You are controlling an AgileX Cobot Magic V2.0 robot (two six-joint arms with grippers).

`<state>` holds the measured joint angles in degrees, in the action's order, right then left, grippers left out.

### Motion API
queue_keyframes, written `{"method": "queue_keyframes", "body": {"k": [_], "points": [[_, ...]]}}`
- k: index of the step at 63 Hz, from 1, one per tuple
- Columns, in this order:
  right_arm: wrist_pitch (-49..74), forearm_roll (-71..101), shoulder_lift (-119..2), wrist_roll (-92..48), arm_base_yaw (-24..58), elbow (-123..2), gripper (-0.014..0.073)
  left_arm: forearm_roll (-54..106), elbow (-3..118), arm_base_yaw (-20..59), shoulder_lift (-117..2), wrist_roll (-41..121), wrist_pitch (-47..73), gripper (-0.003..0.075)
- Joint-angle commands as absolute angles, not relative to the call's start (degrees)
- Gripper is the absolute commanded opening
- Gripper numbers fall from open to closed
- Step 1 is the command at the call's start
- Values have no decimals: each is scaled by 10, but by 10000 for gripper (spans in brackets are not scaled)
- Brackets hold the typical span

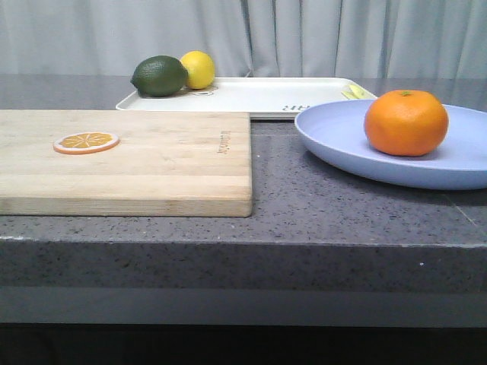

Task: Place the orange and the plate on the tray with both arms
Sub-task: 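Move the right gripper to the blue plate's rim nearest the robot, then grip the plate rim with the right gripper and lift the plate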

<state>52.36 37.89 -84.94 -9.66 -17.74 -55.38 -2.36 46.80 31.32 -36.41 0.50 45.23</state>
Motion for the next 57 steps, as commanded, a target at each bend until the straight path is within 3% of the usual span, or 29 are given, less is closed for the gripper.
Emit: {"method": "queue_keyframes", "body": {"k": [1,15,57], "points": [[523,401,-833,-102,-181,-572,8,-20,483,311,-365,0,409,640],[523,403,-833,-95,-181,-572,-121,-20,483,311,-365,0,409,640],[554,476,-833,-92,-177,-577,-118,-20,483,311,-365,0,409,640]]}}
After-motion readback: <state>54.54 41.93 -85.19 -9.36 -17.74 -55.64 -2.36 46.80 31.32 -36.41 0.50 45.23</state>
